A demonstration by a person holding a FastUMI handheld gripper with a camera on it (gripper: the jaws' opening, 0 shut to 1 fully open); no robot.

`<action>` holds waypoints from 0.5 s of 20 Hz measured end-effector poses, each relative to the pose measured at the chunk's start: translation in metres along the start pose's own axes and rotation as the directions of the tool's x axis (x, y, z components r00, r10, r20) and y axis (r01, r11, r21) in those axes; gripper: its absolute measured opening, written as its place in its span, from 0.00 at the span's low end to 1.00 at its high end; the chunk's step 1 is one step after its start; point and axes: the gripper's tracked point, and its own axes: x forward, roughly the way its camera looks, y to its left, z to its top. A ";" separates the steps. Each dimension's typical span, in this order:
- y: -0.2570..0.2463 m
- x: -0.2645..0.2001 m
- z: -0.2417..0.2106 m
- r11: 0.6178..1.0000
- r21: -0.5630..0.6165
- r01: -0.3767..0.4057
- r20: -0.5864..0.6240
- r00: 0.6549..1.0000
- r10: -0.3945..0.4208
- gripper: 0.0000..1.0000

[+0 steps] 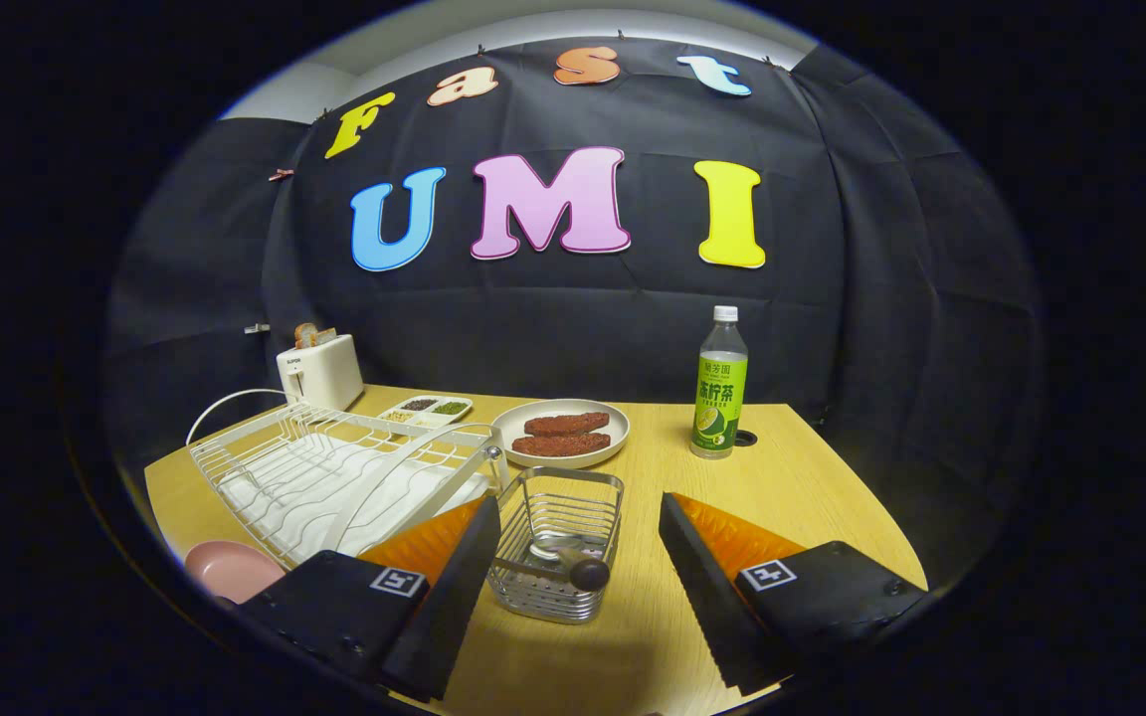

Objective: Take the plate from the dish rack, then take the spoon from the basket and place it into the plate.

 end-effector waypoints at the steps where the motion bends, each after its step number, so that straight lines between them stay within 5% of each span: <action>1: 0.002 0.000 -0.001 1.000 -0.001 -0.006 0.002 1.000 0.006 0.92; 2: 0.001 0.001 -0.001 1.000 -0.009 -0.005 0.008 1.000 0.005 0.86; 3: 0.002 0.002 0.001 1.000 -0.020 -0.004 0.019 1.000 0.004 0.63; 4: 0.002 0.002 0.003 0.999 -0.032 -0.003 0.032 0.999 0.004 0.53; 10: 0.019 0.003 -0.003 0.994 -0.102 -0.028 0.031 0.999 0.032 0.52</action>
